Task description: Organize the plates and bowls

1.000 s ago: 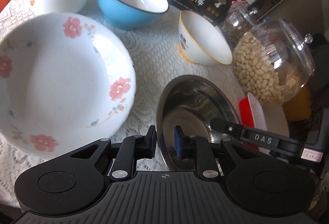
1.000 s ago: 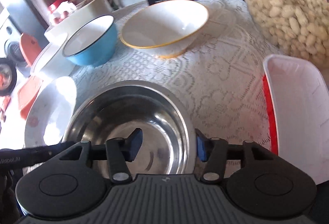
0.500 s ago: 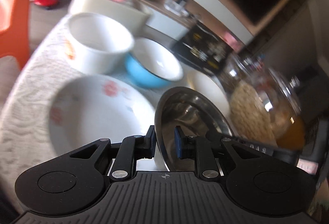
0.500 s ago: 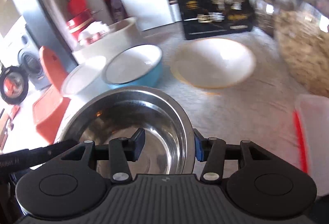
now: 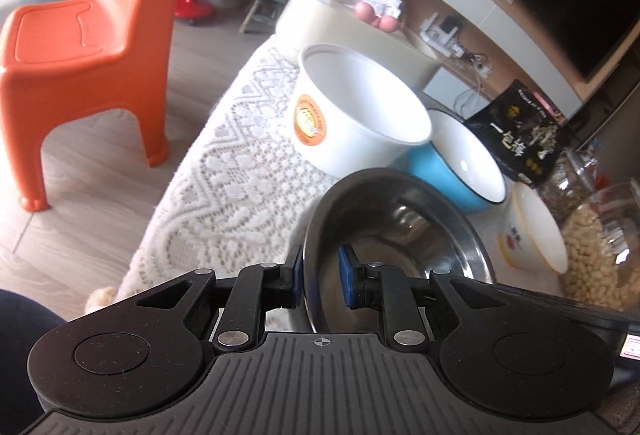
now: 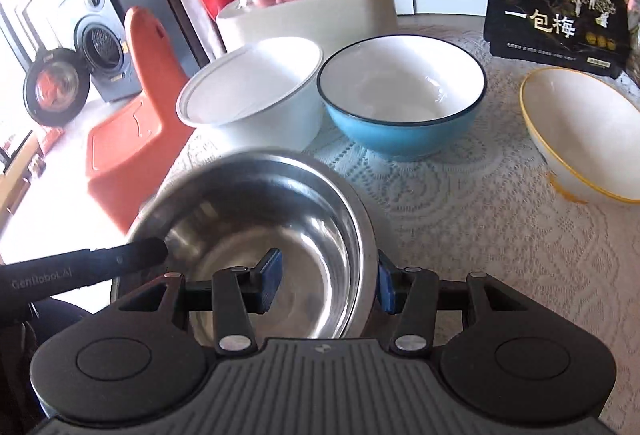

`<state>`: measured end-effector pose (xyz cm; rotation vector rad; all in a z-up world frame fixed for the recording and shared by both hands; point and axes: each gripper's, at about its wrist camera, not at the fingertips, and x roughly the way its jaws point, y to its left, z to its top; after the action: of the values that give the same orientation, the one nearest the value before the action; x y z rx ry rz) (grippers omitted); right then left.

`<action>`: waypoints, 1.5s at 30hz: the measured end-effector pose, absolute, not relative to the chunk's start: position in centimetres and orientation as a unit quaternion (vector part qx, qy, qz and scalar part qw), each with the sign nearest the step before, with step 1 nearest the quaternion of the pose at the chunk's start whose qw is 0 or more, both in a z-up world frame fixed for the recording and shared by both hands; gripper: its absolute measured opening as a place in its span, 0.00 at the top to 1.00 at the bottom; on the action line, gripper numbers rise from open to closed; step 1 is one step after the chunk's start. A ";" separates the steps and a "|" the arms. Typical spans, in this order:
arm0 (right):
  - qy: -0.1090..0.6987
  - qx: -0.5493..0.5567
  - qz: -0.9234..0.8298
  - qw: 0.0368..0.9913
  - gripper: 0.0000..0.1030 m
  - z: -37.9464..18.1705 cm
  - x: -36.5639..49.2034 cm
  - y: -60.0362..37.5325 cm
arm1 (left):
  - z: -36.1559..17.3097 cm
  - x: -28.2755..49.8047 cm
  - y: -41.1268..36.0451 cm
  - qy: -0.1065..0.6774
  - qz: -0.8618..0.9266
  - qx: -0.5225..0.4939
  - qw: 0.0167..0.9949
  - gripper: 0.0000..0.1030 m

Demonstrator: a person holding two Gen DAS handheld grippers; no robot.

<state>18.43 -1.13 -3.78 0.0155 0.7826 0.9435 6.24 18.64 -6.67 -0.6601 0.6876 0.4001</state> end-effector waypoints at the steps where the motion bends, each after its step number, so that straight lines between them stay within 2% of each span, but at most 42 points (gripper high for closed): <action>1: 0.362 0.003 0.444 0.819 0.53 -3.8 18.3 -1.2 | -6.7 6.3 18.6 0.328 0.194 -0.310 0.871 0.81; 7: 0.311 -0.027 0.440 0.842 0.50 -3.2 16.8 -1.9 | -6.4 6.5 18.1 0.332 0.212 -0.281 0.875 0.80; 9: 0.294 -0.026 0.439 0.849 0.43 -2.7 16.4 -2.4 | -6.4 6.5 18.1 0.337 0.221 -0.276 0.873 0.80; 11: 0.279 -0.022 0.433 0.857 0.33 -2.4 16.4 -2.8 | -6.7 6.5 18.3 0.344 0.225 -0.275 0.869 0.75; 14: 0.277 -0.015 0.419 0.865 0.33 -2.6 16.9 -3.2 | -7.2 6.7 18.4 0.354 0.222 -0.282 0.864 0.74; 19: 0.332 0.013 0.414 0.847 0.33 -4.9 18.6 -3.4 | -7.8 7.4 18.3 0.366 0.218 -0.287 0.858 0.74; 21: 0.366 0.029 0.419 0.830 0.38 -6.1 19.5 -3.1 | -8.0 7.7 18.2 0.367 0.214 -0.290 0.857 0.74; 23: 0.397 0.044 0.433 0.808 0.53 -7.2 20.3 -2.7 | -8.1 8.0 18.1 0.370 0.216 -0.286 0.857 0.74; 24: 0.409 0.052 0.439 0.798 0.54 -7.6 20.6 -2.6 | -8.2 8.1 18.1 0.372 0.217 -0.283 0.857 0.74; 31: 0.403 0.048 0.453 0.794 0.56 -7.7 20.4 -2.4 | -9.2 9.1 18.2 0.391 0.216 -0.291 0.846 0.73; 35: 0.395 0.040 0.446 0.802 0.55 -7.8 20.1 -3.0 | -8.8 10.3 17.3 0.398 0.206 -0.278 0.850 0.61; 45: 0.404 0.071 0.413 0.813 0.55 -8.7 21.7 -6.9 | -9.1 13.5 14.6 0.411 0.154 -0.263 0.859 0.61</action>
<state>21.68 -6.94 -8.71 0.1518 0.8633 0.8808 13.54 14.60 -9.13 -0.5522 0.8638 0.3225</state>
